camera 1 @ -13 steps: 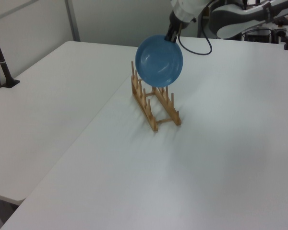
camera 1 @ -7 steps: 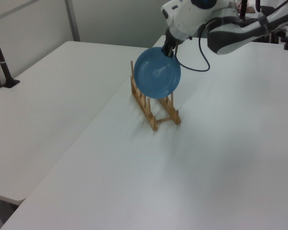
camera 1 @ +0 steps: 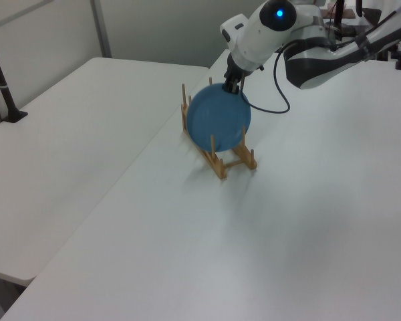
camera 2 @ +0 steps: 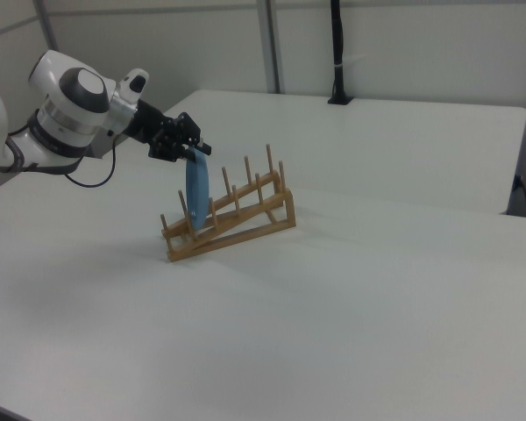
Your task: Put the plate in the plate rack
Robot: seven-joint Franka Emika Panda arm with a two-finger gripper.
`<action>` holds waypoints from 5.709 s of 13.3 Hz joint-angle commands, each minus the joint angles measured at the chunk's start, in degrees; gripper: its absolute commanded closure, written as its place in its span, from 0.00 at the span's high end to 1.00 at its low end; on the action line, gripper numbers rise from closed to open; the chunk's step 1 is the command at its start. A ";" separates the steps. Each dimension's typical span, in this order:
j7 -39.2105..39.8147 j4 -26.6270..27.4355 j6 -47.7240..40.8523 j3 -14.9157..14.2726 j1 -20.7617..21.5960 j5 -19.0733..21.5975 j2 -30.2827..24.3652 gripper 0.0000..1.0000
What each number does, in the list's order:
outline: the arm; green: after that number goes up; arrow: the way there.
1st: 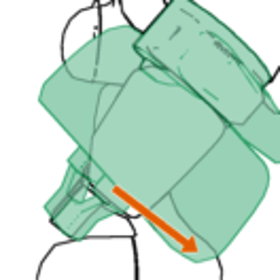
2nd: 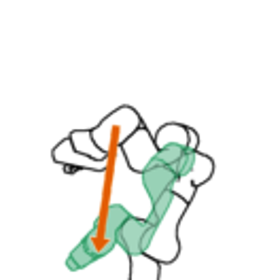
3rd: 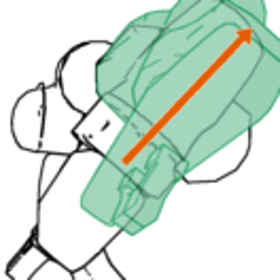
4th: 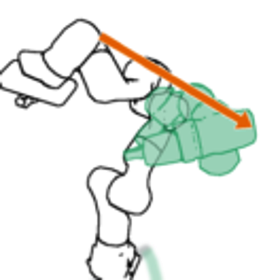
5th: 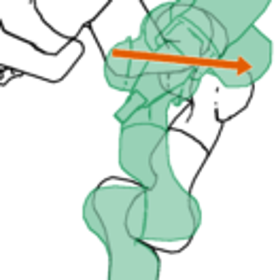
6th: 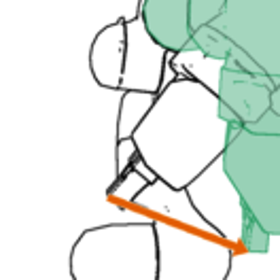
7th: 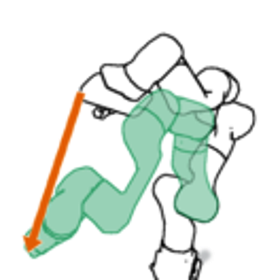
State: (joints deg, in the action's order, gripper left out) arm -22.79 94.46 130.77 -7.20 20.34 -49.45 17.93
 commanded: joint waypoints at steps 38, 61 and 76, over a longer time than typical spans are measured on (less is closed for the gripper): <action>-29.85 1.87 -6.94 7.02 -3.63 45.58 -0.09 1.00; -4.95 -0.24 -18.04 -1.24 -3.72 50.58 -3.33 1.00; 14.97 1.60 -40.94 8.34 -21.83 42.50 -18.37 1.00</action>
State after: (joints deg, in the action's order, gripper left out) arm -8.05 94.95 91.49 -0.03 -0.31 -6.15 0.47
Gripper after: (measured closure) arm 0.000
